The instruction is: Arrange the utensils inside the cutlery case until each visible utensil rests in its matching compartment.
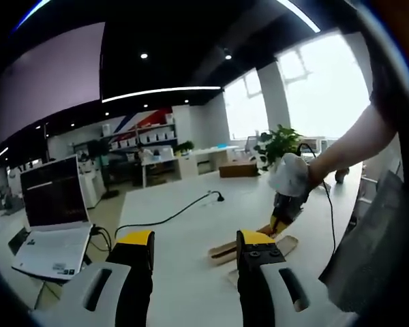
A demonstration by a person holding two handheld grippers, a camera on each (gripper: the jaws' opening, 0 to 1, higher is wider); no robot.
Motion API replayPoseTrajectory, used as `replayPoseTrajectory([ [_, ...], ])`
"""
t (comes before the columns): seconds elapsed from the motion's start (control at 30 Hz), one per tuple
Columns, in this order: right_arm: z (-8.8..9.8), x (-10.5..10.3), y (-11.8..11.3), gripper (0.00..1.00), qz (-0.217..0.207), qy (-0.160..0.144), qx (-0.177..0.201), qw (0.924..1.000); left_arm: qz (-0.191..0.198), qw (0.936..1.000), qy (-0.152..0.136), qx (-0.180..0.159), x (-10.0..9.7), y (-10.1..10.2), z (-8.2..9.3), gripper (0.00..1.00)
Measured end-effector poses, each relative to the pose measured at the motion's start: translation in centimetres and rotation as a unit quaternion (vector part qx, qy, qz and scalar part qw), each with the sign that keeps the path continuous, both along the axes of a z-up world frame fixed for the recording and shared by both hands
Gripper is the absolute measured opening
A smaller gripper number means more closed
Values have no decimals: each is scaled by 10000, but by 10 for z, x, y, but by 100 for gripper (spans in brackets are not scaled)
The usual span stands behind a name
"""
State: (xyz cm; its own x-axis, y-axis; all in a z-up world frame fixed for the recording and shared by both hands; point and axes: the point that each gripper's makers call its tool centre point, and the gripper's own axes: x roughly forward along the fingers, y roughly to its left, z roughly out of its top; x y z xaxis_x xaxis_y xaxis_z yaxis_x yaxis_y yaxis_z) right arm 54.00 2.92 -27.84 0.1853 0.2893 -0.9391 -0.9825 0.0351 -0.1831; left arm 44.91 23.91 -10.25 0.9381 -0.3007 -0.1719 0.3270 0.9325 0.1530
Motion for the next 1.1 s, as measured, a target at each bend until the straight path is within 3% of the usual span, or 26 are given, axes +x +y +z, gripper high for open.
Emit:
replayPoseTrajectory([
  [0.43, -12, 43, 16, 1, -35, -52, -93, 9999, -34, 9999, 100, 102, 2, -2, -5, 50],
  [1.1, -47, 65, 20, 1, -106, 222, -207, 9995, 7, 9995, 273, 132, 3, 1, -13, 50],
])
